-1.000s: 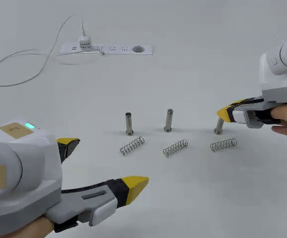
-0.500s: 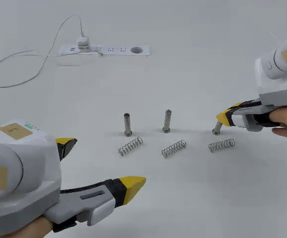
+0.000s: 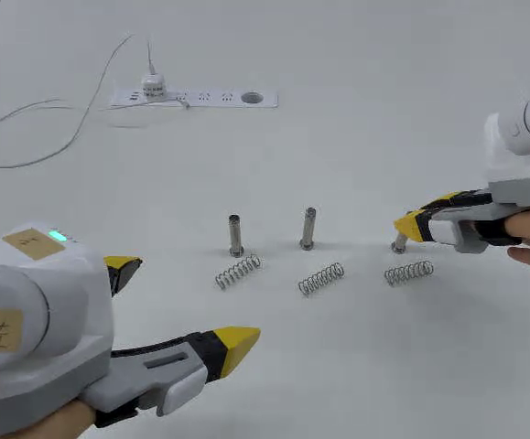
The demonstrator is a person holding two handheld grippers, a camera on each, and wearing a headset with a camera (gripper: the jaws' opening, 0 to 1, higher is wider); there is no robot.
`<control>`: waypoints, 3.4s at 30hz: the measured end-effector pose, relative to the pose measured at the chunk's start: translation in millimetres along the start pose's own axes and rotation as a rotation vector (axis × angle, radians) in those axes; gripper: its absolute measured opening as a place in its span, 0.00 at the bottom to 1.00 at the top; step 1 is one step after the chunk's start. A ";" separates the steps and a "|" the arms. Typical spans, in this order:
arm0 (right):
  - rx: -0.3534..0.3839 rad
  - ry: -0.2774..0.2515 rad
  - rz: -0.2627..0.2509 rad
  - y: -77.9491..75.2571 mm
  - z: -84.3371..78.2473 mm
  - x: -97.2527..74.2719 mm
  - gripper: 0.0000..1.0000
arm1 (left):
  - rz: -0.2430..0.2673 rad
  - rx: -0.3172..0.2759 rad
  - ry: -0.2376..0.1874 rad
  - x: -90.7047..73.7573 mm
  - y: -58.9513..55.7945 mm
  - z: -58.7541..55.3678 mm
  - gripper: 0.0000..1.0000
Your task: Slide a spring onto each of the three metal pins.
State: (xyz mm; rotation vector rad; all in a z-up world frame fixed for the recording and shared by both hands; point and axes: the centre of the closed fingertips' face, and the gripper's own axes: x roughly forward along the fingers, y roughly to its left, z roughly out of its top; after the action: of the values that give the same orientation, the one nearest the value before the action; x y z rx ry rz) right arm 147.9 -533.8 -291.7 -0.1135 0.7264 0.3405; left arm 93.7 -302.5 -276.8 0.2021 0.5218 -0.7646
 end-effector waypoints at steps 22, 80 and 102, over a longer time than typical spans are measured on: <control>0.025 -0.154 0.031 14.1 14.7 -32.7 0.38 | -0.080 0.111 0.073 43.0 10.5 -3.5 0.48; 0.117 -0.212 0.110 56.3 3.7 -47.4 0.43 | -0.185 0.149 0.061 65.7 -9.8 -8.8 0.10; 0.388 -0.358 0.335 122.2 42.1 -47.6 0.35 | -0.267 -0.015 -0.156 25.0 -45.5 43.9 0.10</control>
State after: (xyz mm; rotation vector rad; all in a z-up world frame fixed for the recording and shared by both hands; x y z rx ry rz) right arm 99.5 -422.5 -226.7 0.4324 0.4417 0.5163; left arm 93.2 -365.7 -251.7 0.0584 0.4105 -1.0272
